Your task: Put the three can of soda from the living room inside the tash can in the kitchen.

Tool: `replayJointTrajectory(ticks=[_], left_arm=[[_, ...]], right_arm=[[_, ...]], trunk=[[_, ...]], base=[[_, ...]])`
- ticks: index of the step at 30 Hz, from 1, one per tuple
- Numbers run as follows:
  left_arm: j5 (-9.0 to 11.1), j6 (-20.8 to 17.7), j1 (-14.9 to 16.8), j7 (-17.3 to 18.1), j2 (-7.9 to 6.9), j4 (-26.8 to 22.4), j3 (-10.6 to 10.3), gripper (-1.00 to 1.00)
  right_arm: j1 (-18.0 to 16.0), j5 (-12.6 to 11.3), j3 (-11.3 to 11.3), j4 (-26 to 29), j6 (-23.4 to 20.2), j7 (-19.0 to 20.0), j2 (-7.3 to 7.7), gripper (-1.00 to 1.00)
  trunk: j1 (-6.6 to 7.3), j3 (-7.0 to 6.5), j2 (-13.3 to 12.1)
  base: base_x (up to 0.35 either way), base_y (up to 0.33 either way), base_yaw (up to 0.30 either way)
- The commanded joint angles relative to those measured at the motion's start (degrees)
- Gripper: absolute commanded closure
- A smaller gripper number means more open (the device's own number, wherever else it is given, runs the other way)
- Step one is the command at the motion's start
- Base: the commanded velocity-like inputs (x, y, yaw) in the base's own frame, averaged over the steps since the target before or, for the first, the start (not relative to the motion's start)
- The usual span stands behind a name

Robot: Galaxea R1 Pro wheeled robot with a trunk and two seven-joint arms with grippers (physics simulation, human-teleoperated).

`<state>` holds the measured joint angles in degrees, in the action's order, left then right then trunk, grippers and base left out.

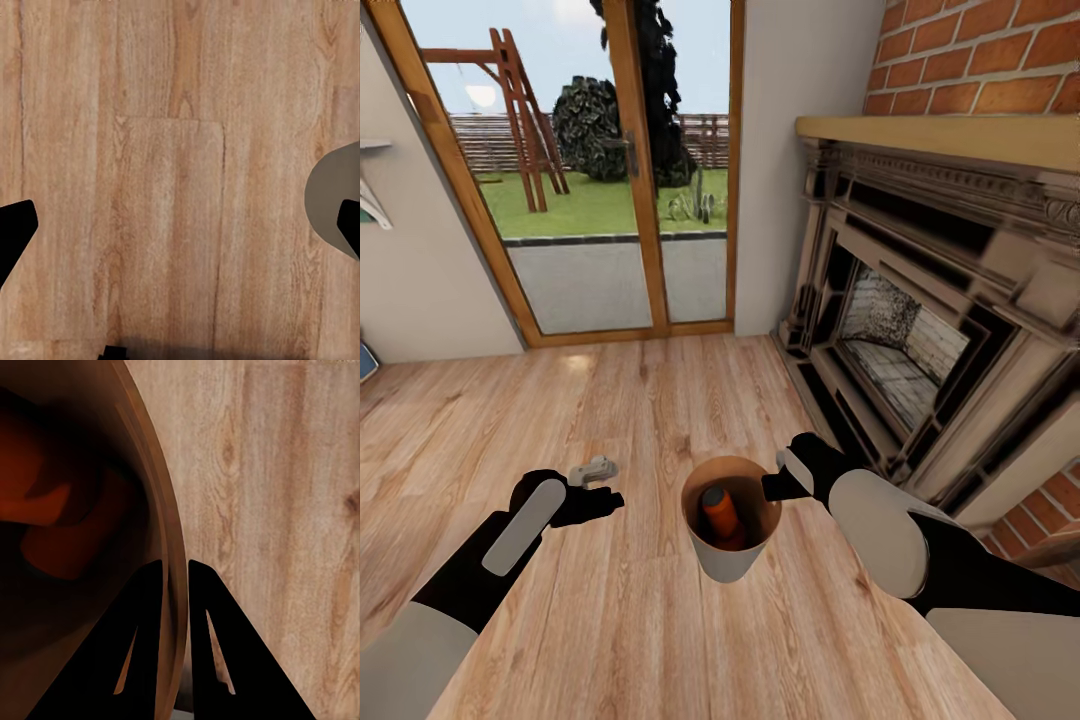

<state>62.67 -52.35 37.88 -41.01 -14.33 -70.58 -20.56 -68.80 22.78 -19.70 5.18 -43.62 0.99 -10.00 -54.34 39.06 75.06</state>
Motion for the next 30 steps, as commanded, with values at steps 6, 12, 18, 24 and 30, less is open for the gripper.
replayJointTrajectory(ticks=[6,12,18,24,30], left_arm=[[0.0,0.0,0.0,0.0,0.0,0.0,0.0,-1.0],[0.0,0.0,0.0,0.0,0.0,0.0,0.0,-1.0],[0.0,0.1,0.0,0.0,0.0,0.0,0.0,-1.0],[0.0,0.1,0.0,0.0,0.0,0.0,0.0,-1.0],[0.0,0.1,0.0,0.0,0.0,0.0,0.0,-1.0]], right_arm=[[0.0,-1.1,-1.0,0.0,0.0,0.3,0.0,1.0],[0.0,-1.1,-1.0,0.0,0.0,0.3,0.0,1.0],[0.0,-1.1,-1.0,0.0,0.0,0.3,0.0,1.0],[0.0,-1.1,-1.1,0.0,0.0,0.3,0.0,1.0],[0.0,-1.1,-1.1,0.0,0.1,0.3,0.0,1.0]], trunk=[[0.0,-0.57,0.0],[0.0,-1.13,0.0],[0.0,-1.66,0.0],[0.0,-1.95,0.0],[0.0,-2.01,0.0]], base=[[0.0,0.0,0.0],[0.0,0.0,0.0],[0.0,0.0,0.0],[0.0,0.0,0.0],[0.0,0.0,0.0]])
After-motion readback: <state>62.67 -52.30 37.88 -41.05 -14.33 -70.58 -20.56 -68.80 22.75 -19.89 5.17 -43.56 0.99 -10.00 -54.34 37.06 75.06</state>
